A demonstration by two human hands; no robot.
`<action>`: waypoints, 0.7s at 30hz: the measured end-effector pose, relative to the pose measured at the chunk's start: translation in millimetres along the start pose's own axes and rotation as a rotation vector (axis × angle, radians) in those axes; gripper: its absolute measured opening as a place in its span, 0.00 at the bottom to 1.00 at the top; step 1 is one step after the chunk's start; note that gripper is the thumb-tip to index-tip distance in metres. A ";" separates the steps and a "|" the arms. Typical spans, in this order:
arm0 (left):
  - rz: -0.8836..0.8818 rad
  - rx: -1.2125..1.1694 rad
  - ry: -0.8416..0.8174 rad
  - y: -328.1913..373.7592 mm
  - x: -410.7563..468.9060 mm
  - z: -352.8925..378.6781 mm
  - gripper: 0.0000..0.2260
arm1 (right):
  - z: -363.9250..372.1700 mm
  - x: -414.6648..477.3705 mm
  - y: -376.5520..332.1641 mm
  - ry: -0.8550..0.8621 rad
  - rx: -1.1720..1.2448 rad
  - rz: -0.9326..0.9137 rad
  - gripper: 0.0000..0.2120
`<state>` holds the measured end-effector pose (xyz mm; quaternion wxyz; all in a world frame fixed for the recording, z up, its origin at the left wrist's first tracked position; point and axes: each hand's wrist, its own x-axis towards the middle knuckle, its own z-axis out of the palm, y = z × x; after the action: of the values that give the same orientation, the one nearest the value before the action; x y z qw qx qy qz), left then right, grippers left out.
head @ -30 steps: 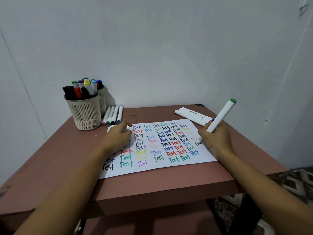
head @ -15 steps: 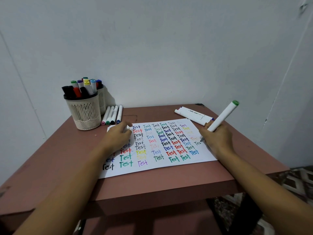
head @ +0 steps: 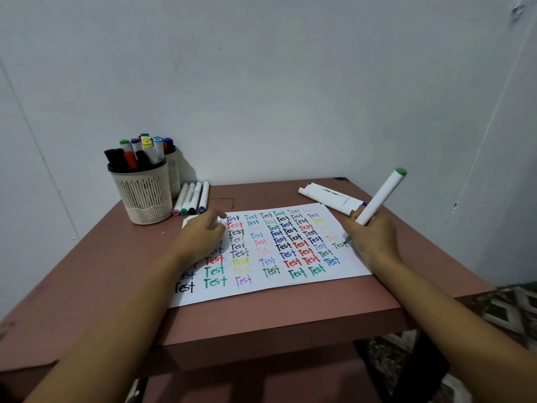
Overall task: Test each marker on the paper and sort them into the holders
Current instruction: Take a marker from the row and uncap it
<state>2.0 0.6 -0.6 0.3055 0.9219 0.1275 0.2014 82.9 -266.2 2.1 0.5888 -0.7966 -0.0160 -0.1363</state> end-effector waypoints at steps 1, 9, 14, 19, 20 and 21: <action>0.004 0.006 0.001 -0.1 0.0 0.4 0.13 | 0.4 1.4 1.4 0.010 0.000 0.004 0.14; 0.038 0.066 -0.032 -0.2 0.2 -0.9 0.14 | -8.5 14.0 0.9 -0.092 0.313 0.152 0.12; 0.073 0.130 -0.045 1.5 0.9 -5.7 0.15 | -7.8 13.4 -22.2 -0.170 0.407 0.100 0.13; 0.191 0.129 0.015 5.5 0.5 -5.5 0.12 | 25.2 2.1 -56.0 -0.378 0.718 0.173 0.10; 0.225 0.114 0.033 5.6 0.4 -4.9 0.10 | 33.6 -1.5 -59.9 -0.422 0.740 0.166 0.09; 0.257 0.093 0.044 6.2 0.3 -3.9 0.10 | 41.1 -5.3 -63.0 -0.461 0.754 0.156 0.09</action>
<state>1.2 -2.1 6.1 0.2312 0.9392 0.0243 0.2528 74.3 -207.4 48.6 0.8276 -0.5346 -0.1350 0.1049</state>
